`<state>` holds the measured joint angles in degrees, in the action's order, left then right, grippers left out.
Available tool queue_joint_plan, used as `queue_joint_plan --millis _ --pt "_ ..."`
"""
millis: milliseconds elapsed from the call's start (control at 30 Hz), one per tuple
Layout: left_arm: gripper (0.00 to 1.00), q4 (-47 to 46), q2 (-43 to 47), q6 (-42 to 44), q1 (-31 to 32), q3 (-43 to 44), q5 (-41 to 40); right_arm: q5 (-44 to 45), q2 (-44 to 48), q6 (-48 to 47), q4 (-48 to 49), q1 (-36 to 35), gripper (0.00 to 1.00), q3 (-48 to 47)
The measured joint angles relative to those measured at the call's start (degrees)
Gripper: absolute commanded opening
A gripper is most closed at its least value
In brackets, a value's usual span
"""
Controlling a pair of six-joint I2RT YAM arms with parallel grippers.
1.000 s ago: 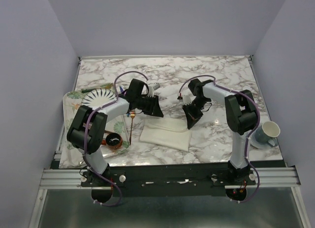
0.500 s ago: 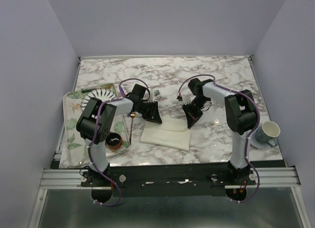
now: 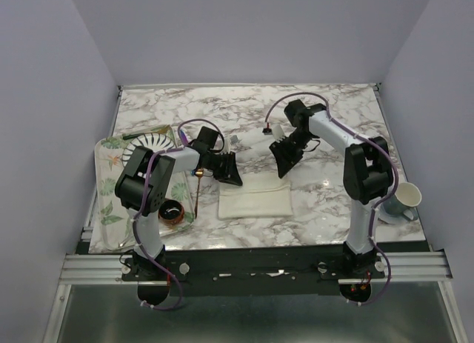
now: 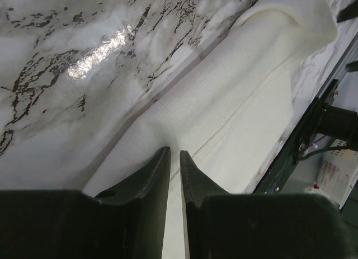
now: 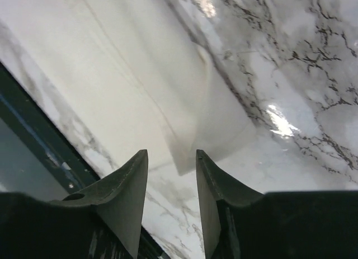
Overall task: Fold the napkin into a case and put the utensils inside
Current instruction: Fold the lower triangle-folded napkin at the center of the board.
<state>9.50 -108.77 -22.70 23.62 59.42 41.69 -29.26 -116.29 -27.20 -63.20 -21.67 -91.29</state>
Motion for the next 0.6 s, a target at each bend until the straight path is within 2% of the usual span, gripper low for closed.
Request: queue_joint_plan --millis 200,467,600 --pt "0.27 -0.5 0.0 -0.5 0.0 -0.3 0.0 -6.4 2.4 5.4 -2.3 1.0 0.46 -2.7" --pt "0.26 -0.8 0.0 -0.7 0.0 -0.5 0.0 -5.1 2.5 16.3 1.6 4.4 0.43 3.7" --pt "0.27 -1.3 0.0 -0.9 0.0 -0.8 0.1 -4.7 2.5 18.9 2.7 5.8 0.42 5.7"
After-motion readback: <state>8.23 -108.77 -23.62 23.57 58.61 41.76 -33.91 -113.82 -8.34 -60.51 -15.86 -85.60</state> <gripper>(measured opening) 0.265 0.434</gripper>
